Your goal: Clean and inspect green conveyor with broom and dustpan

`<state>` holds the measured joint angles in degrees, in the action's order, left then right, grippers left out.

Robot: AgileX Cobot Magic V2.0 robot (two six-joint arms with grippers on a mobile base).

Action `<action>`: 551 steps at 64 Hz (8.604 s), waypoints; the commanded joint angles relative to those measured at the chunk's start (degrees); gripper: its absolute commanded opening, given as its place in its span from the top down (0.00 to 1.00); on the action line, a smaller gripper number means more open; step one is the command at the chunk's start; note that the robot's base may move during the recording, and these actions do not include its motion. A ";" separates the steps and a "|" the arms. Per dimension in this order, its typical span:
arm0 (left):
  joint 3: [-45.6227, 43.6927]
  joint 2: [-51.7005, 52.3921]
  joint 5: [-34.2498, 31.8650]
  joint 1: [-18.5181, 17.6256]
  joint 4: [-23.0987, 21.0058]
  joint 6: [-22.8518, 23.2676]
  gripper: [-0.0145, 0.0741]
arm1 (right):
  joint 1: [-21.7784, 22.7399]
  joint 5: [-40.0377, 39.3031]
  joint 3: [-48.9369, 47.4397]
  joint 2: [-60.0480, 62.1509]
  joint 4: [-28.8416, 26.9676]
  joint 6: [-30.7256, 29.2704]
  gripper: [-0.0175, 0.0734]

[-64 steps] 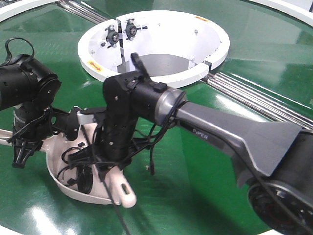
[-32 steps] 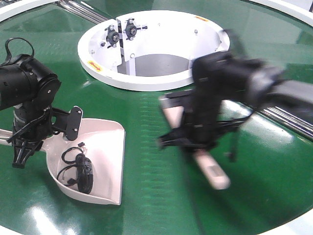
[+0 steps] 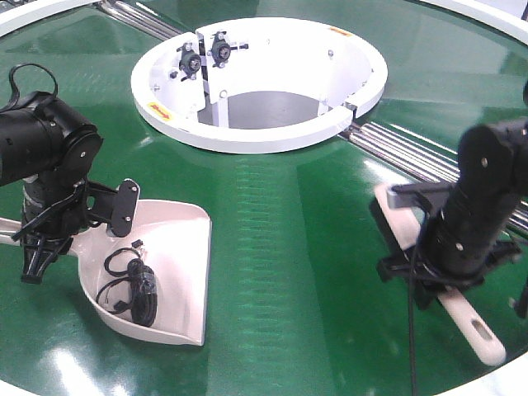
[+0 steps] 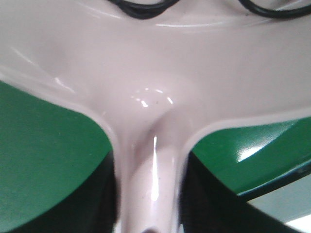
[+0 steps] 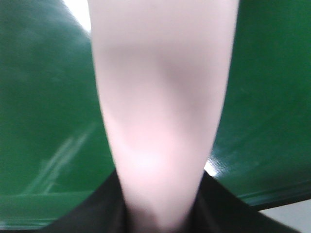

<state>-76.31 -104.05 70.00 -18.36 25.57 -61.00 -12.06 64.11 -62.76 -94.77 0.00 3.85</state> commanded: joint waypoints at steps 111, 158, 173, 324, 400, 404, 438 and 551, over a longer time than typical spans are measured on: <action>-1.46 2.25 -0.84 -0.67 -3.66 -0.10 0.78 | 0.48 -4.71 1.76 -1.95 -0.41 -1.35 0.79; -1.46 2.25 -0.65 -0.67 -7.47 4.53 0.23 | 0.48 -4.78 1.76 -2.53 -0.43 -0.65 0.24; -1.46 3.92 0.27 -0.67 -7.47 9.58 0.21 | 0.48 -5.61 1.76 1.59 -0.36 -0.70 0.23; 62.51 90.72 -63.46 -0.16 -32.91 43.28 0.85 | 0.48 -51.84 49.94 90.11 -2.35 -9.68 0.74; 68.47 92.01 -70.00 3.41 -33.04 46.41 0.84 | 0.48 -52.32 49.94 90.11 -2.60 -9.67 0.82; 70.63 93.25 -72.30 6.57 -32.87 48.86 0.84 | 0.48 -52.32 49.94 90.11 -2.60 -9.67 0.82; 78.50 105.55 -70.84 19.81 -26.51 53.36 0.84 | 0.48 -52.32 49.94 90.11 -2.60 -9.67 0.82; 78.38 105.55 -70.40 16.92 -25.57 61.34 0.84 | 5.00 -52.51 49.94 89.93 0.00 -8.26 0.82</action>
<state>1.61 0.69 3.41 -1.04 0.40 0.00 -10.12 16.36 -11.33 -3.58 -1.29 -5.66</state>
